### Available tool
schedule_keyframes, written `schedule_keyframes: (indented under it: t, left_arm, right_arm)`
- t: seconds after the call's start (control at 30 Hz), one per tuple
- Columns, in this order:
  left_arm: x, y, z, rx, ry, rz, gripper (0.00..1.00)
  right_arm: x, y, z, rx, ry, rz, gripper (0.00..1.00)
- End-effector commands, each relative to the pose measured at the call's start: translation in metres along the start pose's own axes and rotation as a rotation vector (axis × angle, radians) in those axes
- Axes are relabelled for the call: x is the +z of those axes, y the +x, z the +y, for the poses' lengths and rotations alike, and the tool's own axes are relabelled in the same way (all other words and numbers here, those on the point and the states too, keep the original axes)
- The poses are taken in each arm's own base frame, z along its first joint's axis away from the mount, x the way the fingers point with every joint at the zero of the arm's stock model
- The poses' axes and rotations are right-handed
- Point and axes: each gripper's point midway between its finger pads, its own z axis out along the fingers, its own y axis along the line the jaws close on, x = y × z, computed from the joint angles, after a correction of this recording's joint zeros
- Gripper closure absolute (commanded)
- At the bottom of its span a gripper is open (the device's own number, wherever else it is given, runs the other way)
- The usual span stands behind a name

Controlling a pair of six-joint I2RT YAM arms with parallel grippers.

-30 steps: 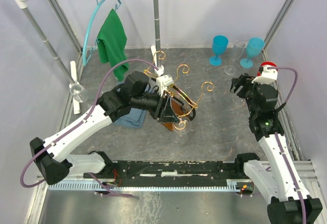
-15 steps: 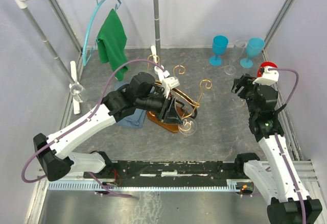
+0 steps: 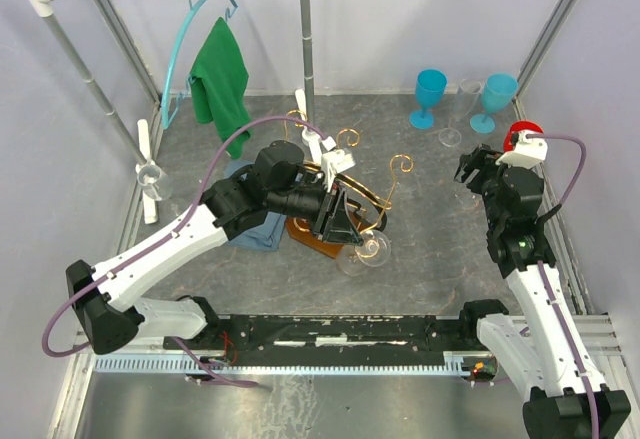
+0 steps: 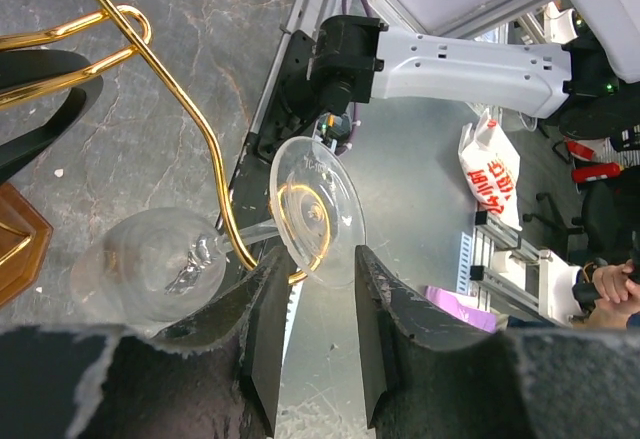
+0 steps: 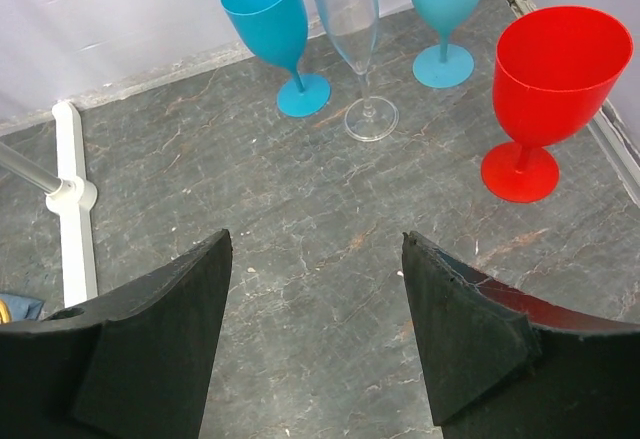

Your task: Take the wine glass off the wine glass rack

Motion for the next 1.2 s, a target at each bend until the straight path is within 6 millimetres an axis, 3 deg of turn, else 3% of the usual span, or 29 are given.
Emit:
schedule_keyframes:
  t: [0.0,0.53,0.7,0.83,1.17]
  left_arm:
    - [0.002,-0.01,-0.023,0.011,0.093,-0.015,0.59]
    - [0.023,0.006,-0.021,-0.002,0.105,0.056,0.56]
    - [0.026,0.007,-0.026,0.0,0.135,0.063,0.65]
    - [0.027,0.006,-0.025,-0.002,0.129,0.059,0.79]
    - [0.019,-0.005,-0.032,0.017,0.119,0.022,0.86]
  right_arm:
    - [-0.001,-0.008,0.0,-0.002,0.007,-0.033,0.23]
    - [-0.003,-0.01,-0.001,0.002,0.013,-0.035,0.23]
    - [-0.004,-0.011,-0.002,0.002,0.013,-0.038,0.23]
    - [-0.004,-0.01,-0.002,0.003,0.014,-0.035,0.23]
    - [-0.005,-0.009,-0.002,0.007,0.014,-0.031,0.23]
